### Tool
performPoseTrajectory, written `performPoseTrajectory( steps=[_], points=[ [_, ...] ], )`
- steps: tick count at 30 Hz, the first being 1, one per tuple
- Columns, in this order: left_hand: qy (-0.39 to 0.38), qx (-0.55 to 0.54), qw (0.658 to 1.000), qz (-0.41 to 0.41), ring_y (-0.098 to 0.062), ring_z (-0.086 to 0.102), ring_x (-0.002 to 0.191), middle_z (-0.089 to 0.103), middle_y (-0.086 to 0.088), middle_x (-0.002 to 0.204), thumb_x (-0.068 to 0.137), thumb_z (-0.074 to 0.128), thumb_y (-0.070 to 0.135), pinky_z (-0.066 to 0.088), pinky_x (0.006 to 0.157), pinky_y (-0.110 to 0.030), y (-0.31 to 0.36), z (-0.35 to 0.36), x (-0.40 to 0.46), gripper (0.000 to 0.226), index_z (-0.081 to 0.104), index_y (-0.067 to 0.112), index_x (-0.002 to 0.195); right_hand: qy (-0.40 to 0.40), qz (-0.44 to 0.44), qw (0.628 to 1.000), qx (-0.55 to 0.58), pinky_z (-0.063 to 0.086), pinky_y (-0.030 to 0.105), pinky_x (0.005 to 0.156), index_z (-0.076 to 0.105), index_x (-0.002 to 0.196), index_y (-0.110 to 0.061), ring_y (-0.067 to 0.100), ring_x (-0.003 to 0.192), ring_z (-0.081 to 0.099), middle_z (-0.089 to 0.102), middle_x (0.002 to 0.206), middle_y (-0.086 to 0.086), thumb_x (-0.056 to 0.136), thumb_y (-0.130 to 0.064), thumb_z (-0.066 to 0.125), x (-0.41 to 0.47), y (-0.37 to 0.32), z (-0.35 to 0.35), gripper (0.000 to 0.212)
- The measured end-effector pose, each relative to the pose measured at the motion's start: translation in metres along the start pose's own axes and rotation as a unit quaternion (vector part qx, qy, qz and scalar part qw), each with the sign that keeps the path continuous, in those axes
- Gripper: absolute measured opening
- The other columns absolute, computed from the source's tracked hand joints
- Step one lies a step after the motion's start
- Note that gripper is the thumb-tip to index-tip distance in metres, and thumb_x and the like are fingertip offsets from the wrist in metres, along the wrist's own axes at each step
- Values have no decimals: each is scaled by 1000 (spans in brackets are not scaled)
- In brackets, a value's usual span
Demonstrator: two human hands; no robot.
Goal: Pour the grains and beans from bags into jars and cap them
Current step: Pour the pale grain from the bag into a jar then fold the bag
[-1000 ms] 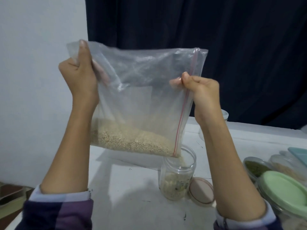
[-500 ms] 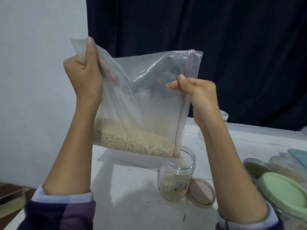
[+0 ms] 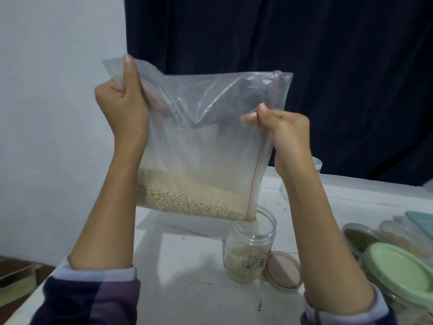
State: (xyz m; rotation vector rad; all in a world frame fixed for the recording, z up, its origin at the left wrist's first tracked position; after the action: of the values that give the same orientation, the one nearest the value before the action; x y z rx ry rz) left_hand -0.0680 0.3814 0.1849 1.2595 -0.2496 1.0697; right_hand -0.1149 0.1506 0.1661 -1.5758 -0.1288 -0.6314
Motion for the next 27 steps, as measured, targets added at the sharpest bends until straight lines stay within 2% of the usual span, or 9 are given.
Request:
performPoseTrajectory(
  steps=[4,7,11,14,18,21,23,25,27],
  points=[
    [-5,12,1000,-11,0,29,35,29,16,33,97,51,31,25,43,-14,3,1,-1,58,26,20,46,-15,-3,1000,-8,46,16,87,75,77,-15,4,92,68,75,83,-3,95,-20,57,-1,-1,0,26],
    [13,-25,999,-20,-6,34,40,37,11,39,94,52,40,30,45,-23,-1,-3,3,62,31,10,44,25,1,1000,5,45,22,96,75,78,-13,4,93,67,75,84,-4,95,-19,57,-2,-1,-1,25],
    [-23,16,1000,-1,-2,26,33,26,15,31,96,54,28,23,42,-15,1,6,-5,60,24,21,44,1,18,1000,-4,49,28,95,75,76,-12,6,88,69,75,81,-2,95,-20,58,-5,4,8,26],
    [26,-10,1000,-7,0,32,33,31,17,31,95,55,27,26,42,-15,2,-2,0,61,30,26,40,40,17,999,17,47,35,101,75,75,-13,9,93,68,75,80,-3,94,-19,59,-2,2,1,26],
    [1,0,1000,-5,-1,31,36,30,16,33,93,56,33,26,42,-20,4,-1,3,58,28,21,45,1,11,1000,2,47,29,98,75,74,-14,5,89,69,75,79,-4,95,-18,58,-4,2,4,27],
    [11,-18,1000,-13,-6,39,39,37,13,38,91,57,38,31,44,-26,2,-5,7,54,35,17,46,26,12,999,26,47,34,101,75,76,-9,9,91,69,75,81,-1,94,-18,58,-2,1,1,26],
    [-1,-15,1000,-11,-2,37,38,38,13,38,92,56,36,32,45,-25,1,-4,7,56,37,11,46,25,10,999,21,46,29,99,75,78,-10,7,90,69,75,81,0,95,-18,57,-3,1,0,26],
    [-16,-1,1000,-8,-1,32,36,32,15,35,93,56,35,28,42,-20,5,1,4,57,31,17,45,5,10,1000,11,46,25,96,75,77,-11,5,89,69,75,79,-1,95,-18,57,-4,2,3,26],
    [4,-13,1000,-11,0,31,36,30,15,33,93,56,33,26,42,-19,8,0,3,58,29,24,44,19,12,1000,21,46,29,100,75,76,-11,7,91,69,75,79,-1,94,-18,58,-4,1,2,26]
  ],
)
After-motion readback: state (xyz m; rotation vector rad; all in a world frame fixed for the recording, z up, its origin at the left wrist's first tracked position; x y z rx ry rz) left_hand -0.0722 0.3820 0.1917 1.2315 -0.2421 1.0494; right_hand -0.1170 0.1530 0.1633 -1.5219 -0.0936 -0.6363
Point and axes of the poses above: each hand's wrist, its own x-axis towards the middle knuckle, its own z-axis out of the palm, y = z × x, the point moved 3 cm from there along x, towards the middle knuckle
